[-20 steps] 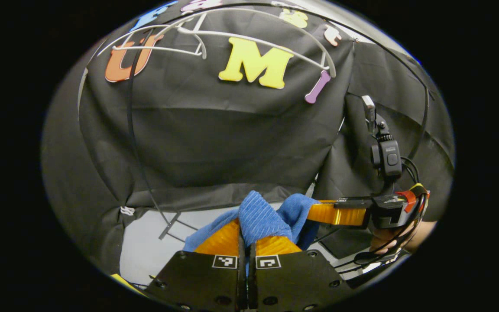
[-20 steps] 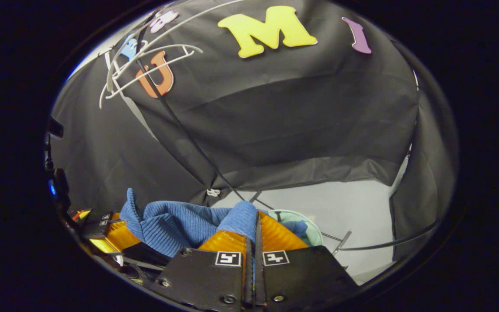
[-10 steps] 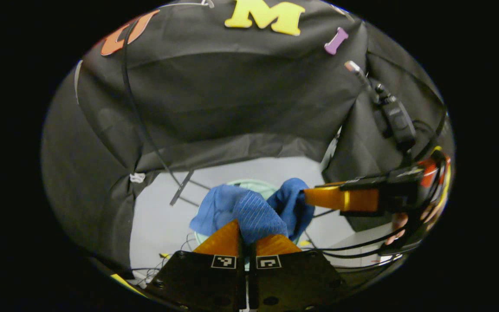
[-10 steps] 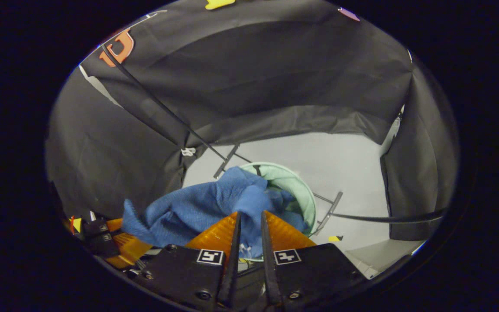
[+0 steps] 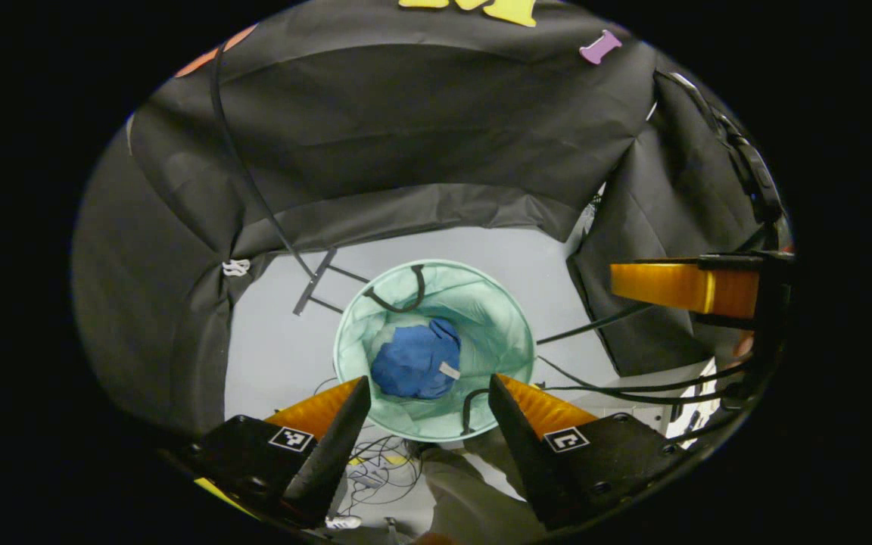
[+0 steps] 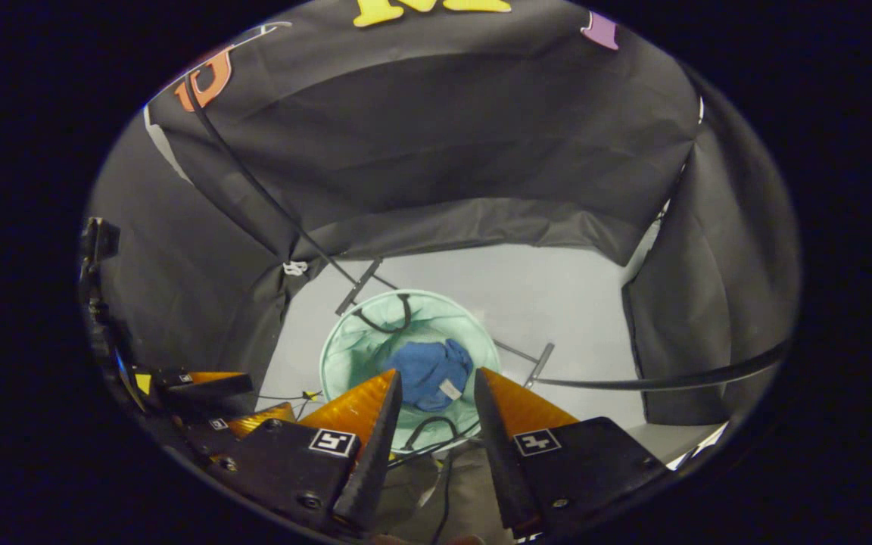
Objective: Grasp the clothes on the hanger with both hands and then place them into the laundry hamper below.
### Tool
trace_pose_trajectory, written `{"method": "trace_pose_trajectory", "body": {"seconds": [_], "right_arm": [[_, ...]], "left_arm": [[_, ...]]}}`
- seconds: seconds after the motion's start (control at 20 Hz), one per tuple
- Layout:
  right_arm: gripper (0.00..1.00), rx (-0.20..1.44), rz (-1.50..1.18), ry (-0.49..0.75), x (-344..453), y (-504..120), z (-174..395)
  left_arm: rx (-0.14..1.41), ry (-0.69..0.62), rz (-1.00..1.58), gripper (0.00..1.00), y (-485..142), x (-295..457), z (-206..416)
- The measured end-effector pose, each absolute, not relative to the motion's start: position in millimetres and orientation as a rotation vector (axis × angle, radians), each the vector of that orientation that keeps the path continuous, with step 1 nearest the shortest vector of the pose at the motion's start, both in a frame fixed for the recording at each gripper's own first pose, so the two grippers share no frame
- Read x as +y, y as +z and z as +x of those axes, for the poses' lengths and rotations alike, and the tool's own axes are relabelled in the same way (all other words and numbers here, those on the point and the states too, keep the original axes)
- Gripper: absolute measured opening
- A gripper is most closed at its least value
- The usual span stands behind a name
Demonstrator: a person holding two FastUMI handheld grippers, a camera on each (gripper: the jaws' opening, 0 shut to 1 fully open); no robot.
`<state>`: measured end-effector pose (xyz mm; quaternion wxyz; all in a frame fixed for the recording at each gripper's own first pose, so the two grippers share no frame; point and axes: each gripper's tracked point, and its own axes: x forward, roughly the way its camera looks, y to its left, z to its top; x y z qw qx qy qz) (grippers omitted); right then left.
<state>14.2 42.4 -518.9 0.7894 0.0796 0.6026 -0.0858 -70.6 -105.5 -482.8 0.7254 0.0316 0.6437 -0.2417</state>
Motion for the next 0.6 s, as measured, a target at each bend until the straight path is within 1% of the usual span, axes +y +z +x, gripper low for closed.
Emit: {"method": "trace_pose_trajectory", "body": {"seconds": [0.05, 0.1, 0.15, 0.2, 0.25, 0.4, 0.6], "right_arm": [[0.62, 1.266, 0.155, -0.193, 41.3, -511.6, 14.5], [0.62, 1.231, 0.143, -0.214, 40.6, -501.7, 15.3], [0.63, 1.194, 0.136, -0.232, 42.1, -490.6, 16.4], [0.67, 1.161, 0.132, -0.246, 43.8, -479.1, 18.7], [0.64, 1.133, 0.126, -0.258, 45.8, -468.4, 20.3], [0.92, 1.041, 0.107, -0.287, 49.5, -428.7, 17.4], [0.92, 0.952, 0.115, -0.324, 55.2, -382.6, 6.1]], "left_arm": [[1.408, -0.519, 0.070, 0.95, -476.7, -102.0, -66.4], [1.386, -0.509, 0.076, 0.96, -470.3, -97.0, -61.9], [1.359, -0.499, 0.086, 1.00, -462.2, -92.9, -55.9], [1.334, -0.486, 0.096, 0.97, -455.3, -90.0, -51.7], [1.308, -0.474, 0.103, 0.97, -444.7, -86.4, -45.6], [1.225, -0.468, 0.104, 0.97, -412.3, -83.7, -31.3], [1.154, -0.490, 0.077, 0.97, -376.4, -86.8, -16.2]]}}
